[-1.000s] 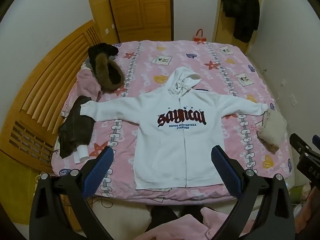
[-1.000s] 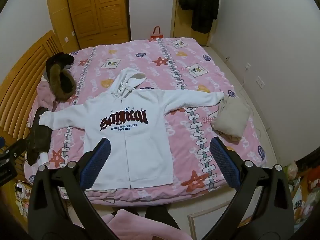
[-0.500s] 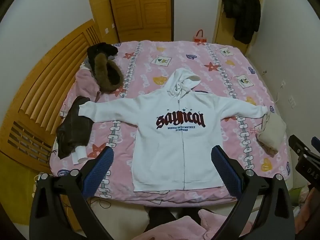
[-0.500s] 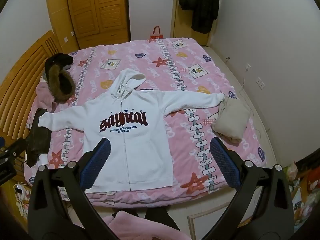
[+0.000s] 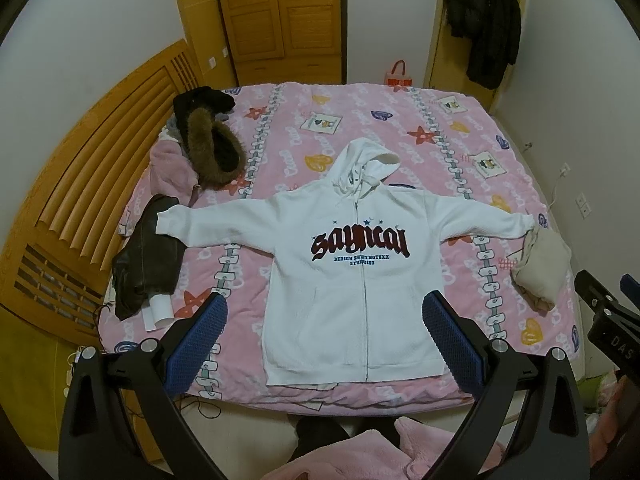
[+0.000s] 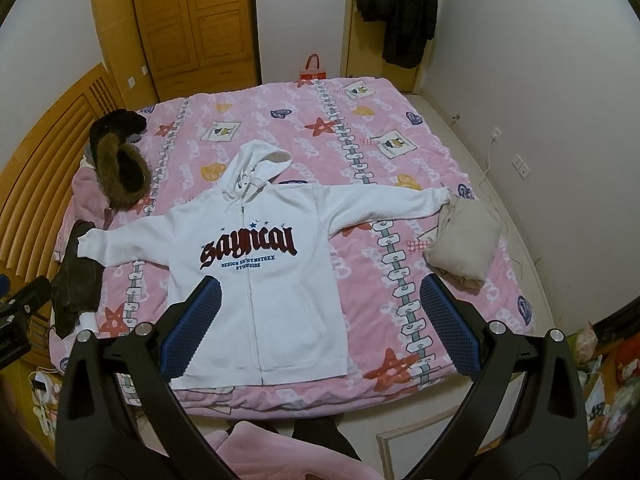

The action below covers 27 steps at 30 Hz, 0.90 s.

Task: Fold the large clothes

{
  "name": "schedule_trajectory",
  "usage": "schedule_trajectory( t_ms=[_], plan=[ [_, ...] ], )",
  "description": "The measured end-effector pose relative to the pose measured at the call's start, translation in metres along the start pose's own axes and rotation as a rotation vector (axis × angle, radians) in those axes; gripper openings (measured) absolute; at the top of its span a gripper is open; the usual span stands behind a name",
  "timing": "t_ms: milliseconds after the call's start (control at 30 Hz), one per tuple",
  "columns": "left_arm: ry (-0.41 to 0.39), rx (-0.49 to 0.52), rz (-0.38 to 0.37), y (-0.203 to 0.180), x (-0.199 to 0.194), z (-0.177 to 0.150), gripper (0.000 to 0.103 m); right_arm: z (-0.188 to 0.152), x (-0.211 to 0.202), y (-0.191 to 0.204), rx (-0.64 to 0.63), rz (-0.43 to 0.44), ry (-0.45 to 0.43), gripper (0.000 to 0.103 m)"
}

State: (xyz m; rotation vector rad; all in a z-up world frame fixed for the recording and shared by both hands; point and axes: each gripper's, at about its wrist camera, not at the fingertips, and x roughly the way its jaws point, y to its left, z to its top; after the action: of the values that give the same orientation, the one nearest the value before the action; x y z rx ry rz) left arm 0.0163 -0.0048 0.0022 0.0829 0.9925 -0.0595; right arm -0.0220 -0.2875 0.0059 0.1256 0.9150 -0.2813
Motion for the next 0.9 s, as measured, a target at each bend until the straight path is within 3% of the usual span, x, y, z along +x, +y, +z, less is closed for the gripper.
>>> schedule_trajectory(
  t_ms=[800,900],
  plan=[
    [-0.001,-0.004,-0.002,-0.006,-0.001,0.008,0.095,-0.004,0.0,0.002,0.0,-0.004,0.001,0.097],
    [0.015,-0.012,0.001,-0.022,0.008,0.016,0.095,-0.002,0.004,0.006,-0.005,-0.007,0.009,0.097]
  ],
)
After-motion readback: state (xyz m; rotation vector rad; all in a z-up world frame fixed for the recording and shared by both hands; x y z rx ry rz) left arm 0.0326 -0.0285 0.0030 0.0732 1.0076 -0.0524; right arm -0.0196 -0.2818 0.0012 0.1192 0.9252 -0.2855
